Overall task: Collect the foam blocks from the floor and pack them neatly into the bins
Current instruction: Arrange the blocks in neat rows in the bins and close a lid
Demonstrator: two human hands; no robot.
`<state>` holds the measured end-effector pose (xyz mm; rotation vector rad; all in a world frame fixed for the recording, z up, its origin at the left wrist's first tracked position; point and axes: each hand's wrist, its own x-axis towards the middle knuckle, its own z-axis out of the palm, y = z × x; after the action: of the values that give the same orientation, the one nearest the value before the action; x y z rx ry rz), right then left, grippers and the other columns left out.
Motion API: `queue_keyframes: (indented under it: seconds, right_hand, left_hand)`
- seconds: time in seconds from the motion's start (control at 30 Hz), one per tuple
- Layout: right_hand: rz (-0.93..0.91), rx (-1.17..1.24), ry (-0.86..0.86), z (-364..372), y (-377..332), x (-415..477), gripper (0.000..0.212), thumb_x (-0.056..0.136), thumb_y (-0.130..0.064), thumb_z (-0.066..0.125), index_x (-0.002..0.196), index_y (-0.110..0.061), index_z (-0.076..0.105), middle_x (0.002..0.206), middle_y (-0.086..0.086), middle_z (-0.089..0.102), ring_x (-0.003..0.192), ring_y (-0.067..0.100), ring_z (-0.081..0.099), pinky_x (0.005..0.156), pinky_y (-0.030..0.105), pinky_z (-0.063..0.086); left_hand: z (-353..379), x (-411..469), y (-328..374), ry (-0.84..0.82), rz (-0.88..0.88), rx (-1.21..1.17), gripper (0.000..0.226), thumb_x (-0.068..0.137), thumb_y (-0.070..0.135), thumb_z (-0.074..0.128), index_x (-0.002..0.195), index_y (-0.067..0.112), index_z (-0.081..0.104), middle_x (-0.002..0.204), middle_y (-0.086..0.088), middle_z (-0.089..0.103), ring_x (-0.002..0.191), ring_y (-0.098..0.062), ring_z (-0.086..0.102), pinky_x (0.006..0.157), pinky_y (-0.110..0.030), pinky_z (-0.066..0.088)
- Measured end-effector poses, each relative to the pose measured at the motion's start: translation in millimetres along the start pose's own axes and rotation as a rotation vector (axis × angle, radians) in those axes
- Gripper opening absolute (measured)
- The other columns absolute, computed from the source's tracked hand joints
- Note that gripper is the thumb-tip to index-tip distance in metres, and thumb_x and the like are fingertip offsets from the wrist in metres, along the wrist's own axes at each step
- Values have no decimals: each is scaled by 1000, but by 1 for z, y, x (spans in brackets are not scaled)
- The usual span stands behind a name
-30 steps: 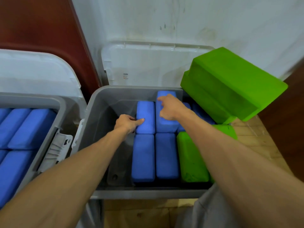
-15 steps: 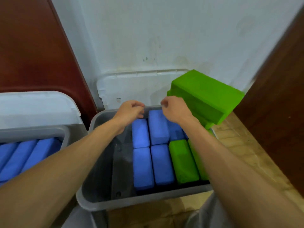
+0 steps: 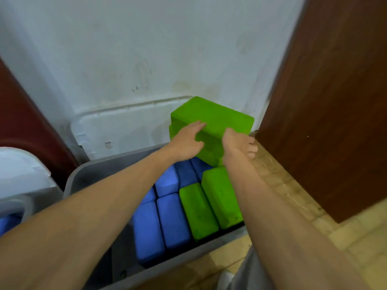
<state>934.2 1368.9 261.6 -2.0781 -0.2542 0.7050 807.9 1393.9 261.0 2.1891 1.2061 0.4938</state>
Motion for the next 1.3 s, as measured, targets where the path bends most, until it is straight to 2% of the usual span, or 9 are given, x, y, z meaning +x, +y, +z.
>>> queue_keyframes:
  seconds: [0.13,0.37,0.57,0.67,0.83,0.9,1.07,1.2,1.3]
  right_hand:
    - [-16,248,-189,3,10,6,47,87,-31,56,122,0,59,125,14,62,111,30,60,91,35,48]
    - [2,382,-161,-5,5,-2,53,58,-42,74,98,-10,61,100,8,65,93,28,63,87,43,54]
    - [-154,375,-165,-3,-9,-25,82,32,-59,72,97,-9,68,98,9,71,88,27,67,77,43,58]
    - [-247,393,-320,8,-16,-43,96,29,-63,75,109,-12,62,107,8,68,94,24,66,83,45,57]
    - [-460,346,-619,24,-29,-91,82,54,-39,84,117,-9,43,108,5,66,95,20,67,82,48,57]
    - [-563,207,-692,32,-28,-109,91,44,-52,81,116,-12,41,109,3,66,95,20,67,83,48,57]
    - [-646,-13,-891,56,-9,-144,80,61,-54,79,121,-18,41,116,3,65,96,19,67,80,46,58]
    - [-673,-159,-943,74,1,-161,66,69,-58,75,114,-21,44,112,2,64,93,19,68,70,45,61]
    - [-766,-262,-928,89,16,-168,70,72,-55,74,121,-16,42,108,-1,60,96,16,62,78,36,56]
  left_hand:
    - [8,7,-9,-107,-13,83,69,85,2,55,148,9,29,159,-9,17,146,-18,17,113,-18,12]
    - [4,3,-15,77,10,-16,61,83,1,53,142,15,42,154,0,30,141,-14,28,105,-14,18]
    - [-14,-14,-9,268,57,-26,57,82,2,57,137,9,46,142,-12,40,133,-27,35,109,-22,19]
    - [-42,-29,-11,425,6,30,58,79,26,54,137,18,49,131,-11,43,122,-30,38,105,-25,21]
    - [-95,-74,-35,550,-123,123,34,86,35,56,119,27,59,108,3,55,110,-23,43,92,-32,30]
    - [-110,-94,-55,557,-99,-25,14,87,30,60,99,22,60,86,6,55,90,-22,51,81,-32,37]
    - [-119,-144,-91,563,-194,-143,7,93,21,58,87,20,57,95,-2,50,85,-8,46,73,-8,32]
    - [-106,-171,-108,508,-364,-295,9,96,30,53,99,21,52,98,3,44,80,-5,46,65,-16,38]
    - [-95,-181,-114,445,-499,-472,23,98,38,45,113,20,48,98,2,49,80,-12,50,73,-31,46]
